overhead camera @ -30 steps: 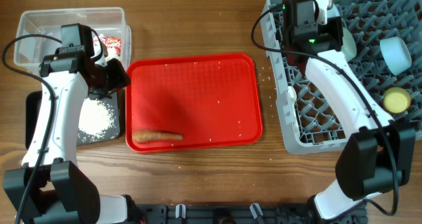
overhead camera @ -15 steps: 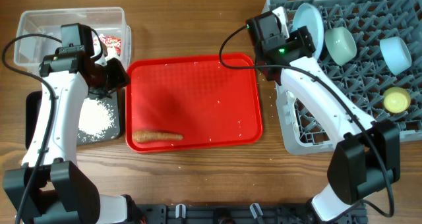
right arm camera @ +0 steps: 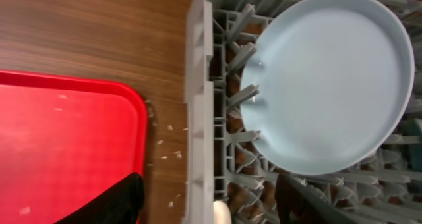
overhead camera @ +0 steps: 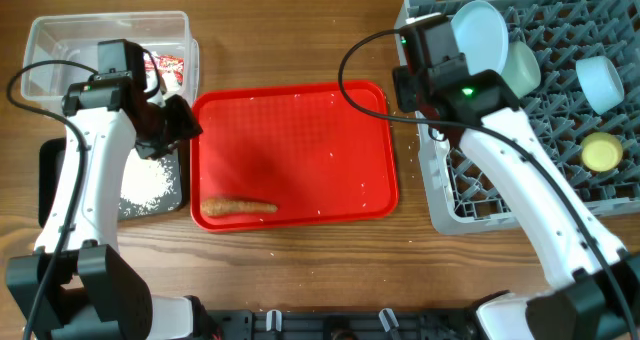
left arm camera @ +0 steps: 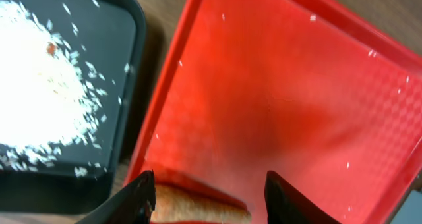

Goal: Sort waste into correct bins and load items into the dishwasher rack
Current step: 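Reach the left gripper down to the carrot on the red tray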

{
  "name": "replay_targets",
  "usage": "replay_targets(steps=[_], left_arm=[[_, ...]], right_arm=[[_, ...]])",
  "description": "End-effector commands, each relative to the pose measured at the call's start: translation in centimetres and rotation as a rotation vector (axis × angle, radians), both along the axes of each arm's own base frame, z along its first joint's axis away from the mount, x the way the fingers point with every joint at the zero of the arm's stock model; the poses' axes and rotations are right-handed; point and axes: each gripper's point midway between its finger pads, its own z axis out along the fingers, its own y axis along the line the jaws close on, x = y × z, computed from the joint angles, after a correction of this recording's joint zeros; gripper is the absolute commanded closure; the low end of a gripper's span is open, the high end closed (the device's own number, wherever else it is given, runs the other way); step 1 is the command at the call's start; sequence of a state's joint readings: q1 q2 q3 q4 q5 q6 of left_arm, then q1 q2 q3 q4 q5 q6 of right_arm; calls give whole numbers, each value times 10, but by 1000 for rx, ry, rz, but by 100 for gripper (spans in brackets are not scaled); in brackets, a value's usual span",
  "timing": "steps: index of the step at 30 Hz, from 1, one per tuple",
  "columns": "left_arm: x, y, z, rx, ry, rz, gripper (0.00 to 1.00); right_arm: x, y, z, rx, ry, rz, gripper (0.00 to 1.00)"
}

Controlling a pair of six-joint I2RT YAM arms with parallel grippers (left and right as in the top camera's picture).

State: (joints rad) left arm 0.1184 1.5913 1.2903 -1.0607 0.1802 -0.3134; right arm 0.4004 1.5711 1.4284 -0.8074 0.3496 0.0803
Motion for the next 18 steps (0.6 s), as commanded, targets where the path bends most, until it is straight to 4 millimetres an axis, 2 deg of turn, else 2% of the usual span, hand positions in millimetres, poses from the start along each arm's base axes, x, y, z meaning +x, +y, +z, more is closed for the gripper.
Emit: replay_targets(steps=[1,4,5,8,13,15,18], left_arm=[[-13,-20,0,-42,67,48,39],[-33,-37,-8,-64,172,140,31],[-40,-41,-10,-70,209,191,31],[-58,-60,-18,-97,309,331,44],[-76,-93,-45,-90,371,442,38],[-81,-99,-60,-76,370,481,37],[-92,-96,-81,-43,382,565,38]], right_arm=[[-16,25,6,178,40,55,35],[-27,31,-3,229,116,90,31],[-30,29,-5,228,130,87,30],[-34,20,-9,217,160,70,28],[-39,3,-15,204,203,29,27],[-42,0,-17,198,216,23,26],[-44,-1,-19,180,228,43,25]])
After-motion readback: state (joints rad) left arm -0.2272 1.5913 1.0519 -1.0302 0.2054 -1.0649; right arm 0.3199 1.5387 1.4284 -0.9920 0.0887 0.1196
